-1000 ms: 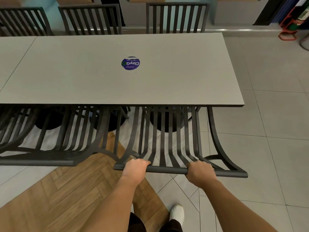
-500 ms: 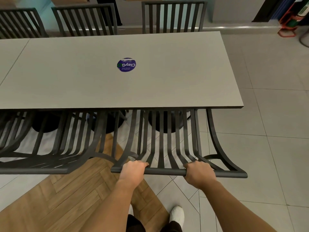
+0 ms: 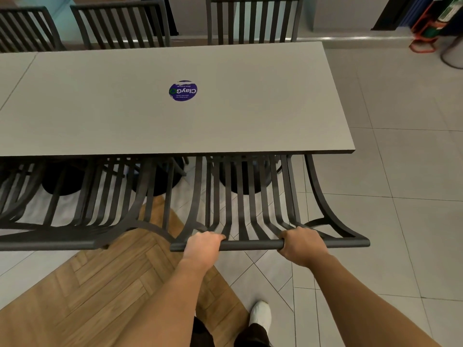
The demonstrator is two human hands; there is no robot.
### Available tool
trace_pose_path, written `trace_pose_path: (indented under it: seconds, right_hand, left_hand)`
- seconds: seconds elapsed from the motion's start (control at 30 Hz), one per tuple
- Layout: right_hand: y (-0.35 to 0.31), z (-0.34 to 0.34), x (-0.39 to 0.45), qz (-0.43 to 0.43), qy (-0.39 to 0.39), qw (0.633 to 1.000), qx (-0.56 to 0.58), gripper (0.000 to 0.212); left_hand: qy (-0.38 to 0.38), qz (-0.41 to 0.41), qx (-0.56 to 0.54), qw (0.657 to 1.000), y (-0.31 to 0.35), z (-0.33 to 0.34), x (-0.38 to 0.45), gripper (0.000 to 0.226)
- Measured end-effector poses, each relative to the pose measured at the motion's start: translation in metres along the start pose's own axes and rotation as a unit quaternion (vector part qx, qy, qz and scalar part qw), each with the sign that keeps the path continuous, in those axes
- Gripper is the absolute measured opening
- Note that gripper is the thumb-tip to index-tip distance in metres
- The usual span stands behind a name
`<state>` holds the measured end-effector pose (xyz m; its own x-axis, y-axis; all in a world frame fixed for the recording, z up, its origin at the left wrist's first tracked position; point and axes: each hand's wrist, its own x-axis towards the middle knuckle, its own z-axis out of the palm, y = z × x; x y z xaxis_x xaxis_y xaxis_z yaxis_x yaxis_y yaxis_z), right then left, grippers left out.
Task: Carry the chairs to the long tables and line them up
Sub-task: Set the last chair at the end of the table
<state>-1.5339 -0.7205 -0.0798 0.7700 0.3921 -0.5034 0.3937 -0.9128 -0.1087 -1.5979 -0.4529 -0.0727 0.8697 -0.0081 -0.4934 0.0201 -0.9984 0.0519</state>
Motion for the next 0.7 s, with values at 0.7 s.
trace_pose_path:
  seconds: [0.7]
  right_hand:
    - [-0.023,-0.013,0.01,0.05,-0.137,0.988,0.056,0.044]
  left_hand:
    - [-0.122,0.037,-0.086,0.988,-0.025,-0.011,0.01,0.069]
